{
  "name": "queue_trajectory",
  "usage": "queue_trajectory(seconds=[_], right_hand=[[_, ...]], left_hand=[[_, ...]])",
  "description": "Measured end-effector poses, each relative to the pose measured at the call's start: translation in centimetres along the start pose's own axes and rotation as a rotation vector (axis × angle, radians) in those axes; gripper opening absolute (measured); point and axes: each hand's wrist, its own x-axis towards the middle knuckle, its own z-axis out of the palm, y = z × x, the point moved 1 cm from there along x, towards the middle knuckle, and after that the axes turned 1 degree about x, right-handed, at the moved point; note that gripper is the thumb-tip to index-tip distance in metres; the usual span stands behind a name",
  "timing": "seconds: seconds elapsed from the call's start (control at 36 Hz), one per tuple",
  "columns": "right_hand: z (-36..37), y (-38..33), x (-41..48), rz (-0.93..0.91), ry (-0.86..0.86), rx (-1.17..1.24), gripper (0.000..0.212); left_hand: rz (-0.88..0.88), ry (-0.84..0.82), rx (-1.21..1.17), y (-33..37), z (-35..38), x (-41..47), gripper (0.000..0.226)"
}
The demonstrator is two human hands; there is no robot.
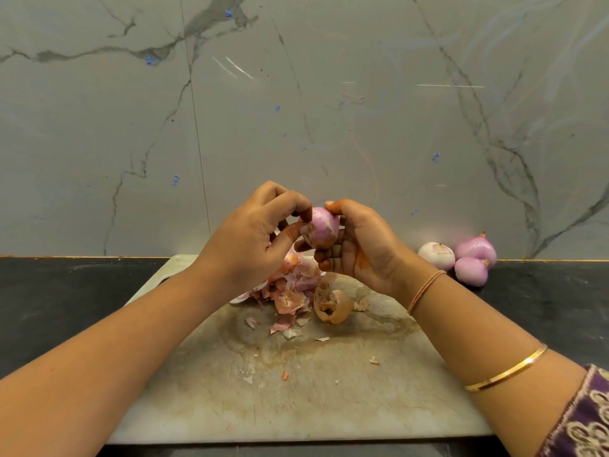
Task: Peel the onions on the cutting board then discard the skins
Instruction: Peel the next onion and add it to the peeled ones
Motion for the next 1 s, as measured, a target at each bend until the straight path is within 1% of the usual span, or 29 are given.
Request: queue_trajectory(seconds=[0.06, 0.11, 0.17, 0.25, 0.31, 0.36, 0.44, 0.56, 0.61, 0.69, 0.86, 1.0], right_hand=[[-0.03, 0.06, 0.04, 0.003, 0.005, 0.003, 0.04], [-0.06, 0.08, 0.1, 0.004, 0.017, 0.017, 0.041], [-0.1, 0.01, 0.12, 0.002, 0.032, 0.057, 0.042], [-0.24, -0.32, 0.04, -0.009, 0.053, 0.131, 0.038], [-0.35, -0.51, 0.0, -0.015, 0.063, 0.168, 0.035], [-0.39, -0.52, 0.07, -0.019, 0.069, 0.182, 0.037], [-0.39, -0.26, 0.25, -0.029, 0.085, 0.159, 0.042], [-0.31, -0.14, 0.3, -0.037, 0.074, 0.117, 0.04], [-0.27, -0.07, 0.35, -0.037, 0.07, 0.1, 0.037], [-0.21, 0.14, 0.46, -0.038, 0.068, 0.068, 0.037], [-0.02, 0.25, 0.51, -0.028, 0.054, 0.043, 0.04], [-0.09, 0.0, 0.38, -0.037, 0.065, 0.101, 0.036]], left_hand=[[0.011, -0.005, 0.018, -0.08, 0.0, -0.01, 0.013], [0.016, -0.017, 0.049, -0.11, 0.07, 0.01, 0.017], [-0.002, -0.04, 0.08, -0.08, 0.15, 0.03, 0.018], [-0.028, -0.065, 0.131, -0.19, 0.3, 0.04, 0.014], [-0.049, -0.064, 0.158, -0.42, 0.35, 0.02, 0.011], [-0.073, -0.05, 0.172, -0.61, 0.34, 0.02, 0.011], [-0.088, -0.009, 0.128, -0.45, 0.22, 0.01, 0.018], [-0.007, 0.041, 0.064, 0.11, -0.01, 0.04, 0.019], [0.028, 0.021, 0.043, 0.26, -0.07, 0.02, 0.019], [0.045, -0.029, 0.076, 0.32, 0.04, -0.04, 0.019], [0.027, -0.018, 0.124, 0.27, -0.04, 0.0, 0.017], [0.005, -0.051, 0.171, 0.28, 0.02, -0.02, 0.01]])
